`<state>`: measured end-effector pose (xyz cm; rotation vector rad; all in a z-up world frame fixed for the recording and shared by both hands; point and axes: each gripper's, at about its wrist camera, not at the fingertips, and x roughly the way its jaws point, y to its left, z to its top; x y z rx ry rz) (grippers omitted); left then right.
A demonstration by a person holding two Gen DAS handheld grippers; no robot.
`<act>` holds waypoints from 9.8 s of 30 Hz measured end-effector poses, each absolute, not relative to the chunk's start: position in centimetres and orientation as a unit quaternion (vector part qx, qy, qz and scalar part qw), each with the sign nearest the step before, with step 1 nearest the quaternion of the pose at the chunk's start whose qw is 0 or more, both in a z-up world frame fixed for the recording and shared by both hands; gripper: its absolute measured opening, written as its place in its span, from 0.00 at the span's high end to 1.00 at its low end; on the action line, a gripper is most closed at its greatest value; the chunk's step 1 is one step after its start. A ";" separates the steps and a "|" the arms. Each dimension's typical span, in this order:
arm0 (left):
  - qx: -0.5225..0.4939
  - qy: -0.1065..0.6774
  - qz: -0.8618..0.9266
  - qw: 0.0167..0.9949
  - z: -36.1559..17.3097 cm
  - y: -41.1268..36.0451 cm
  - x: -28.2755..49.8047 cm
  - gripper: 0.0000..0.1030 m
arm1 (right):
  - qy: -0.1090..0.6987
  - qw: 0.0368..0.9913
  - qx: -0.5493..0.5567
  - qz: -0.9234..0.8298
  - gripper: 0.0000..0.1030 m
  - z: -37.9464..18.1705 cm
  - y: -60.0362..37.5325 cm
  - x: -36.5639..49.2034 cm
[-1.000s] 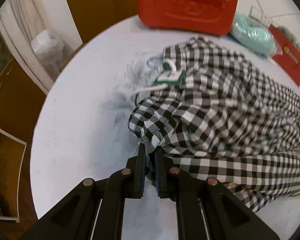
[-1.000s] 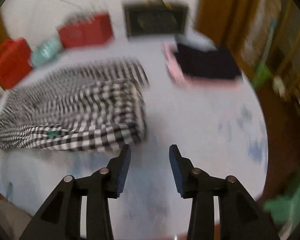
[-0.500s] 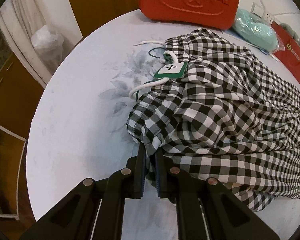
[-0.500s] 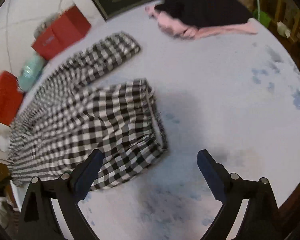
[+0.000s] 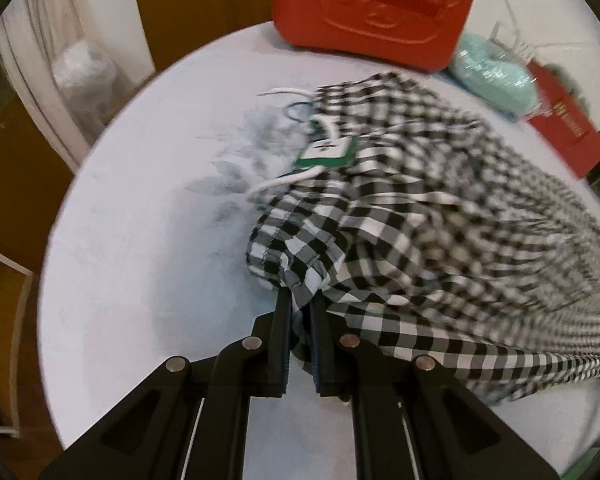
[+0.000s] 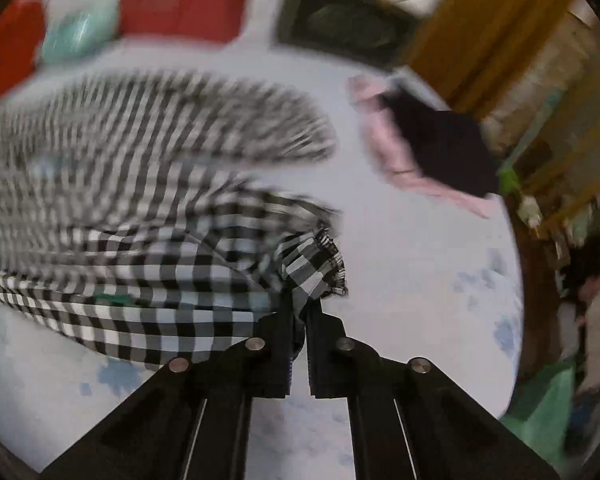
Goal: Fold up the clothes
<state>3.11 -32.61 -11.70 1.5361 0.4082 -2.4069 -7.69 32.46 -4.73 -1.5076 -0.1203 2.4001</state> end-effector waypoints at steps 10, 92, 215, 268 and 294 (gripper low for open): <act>0.591 0.091 -0.798 0.083 -14.1 -28.6 4.0 0.76 | 0.069 0.180 -0.613 0.766 0.40 -11.9 39.2 -2.1; 0.504 0.097 -0.841 0.174 -9.1 -28.4 4.2 0.50 | 0.125 0.106 -0.552 0.817 0.01 -15.3 37.5 -12.5; 0.501 0.065 -0.859 0.086 -6.9 -28.3 -1.1 0.97 | 0.169 0.050 -0.468 0.866 0.96 -5.7 40.8 -22.7; 0.546 0.031 -0.835 0.054 -6.9 -27.9 8.2 0.58 | 0.207 0.154 -0.512 0.820 0.20 -7.0 45.4 -2.4; 0.534 0.063 -0.832 0.139 -11.5 -29.2 2.4 0.91 | 0.062 0.115 -0.578 0.805 0.96 -11.0 41.0 -12.7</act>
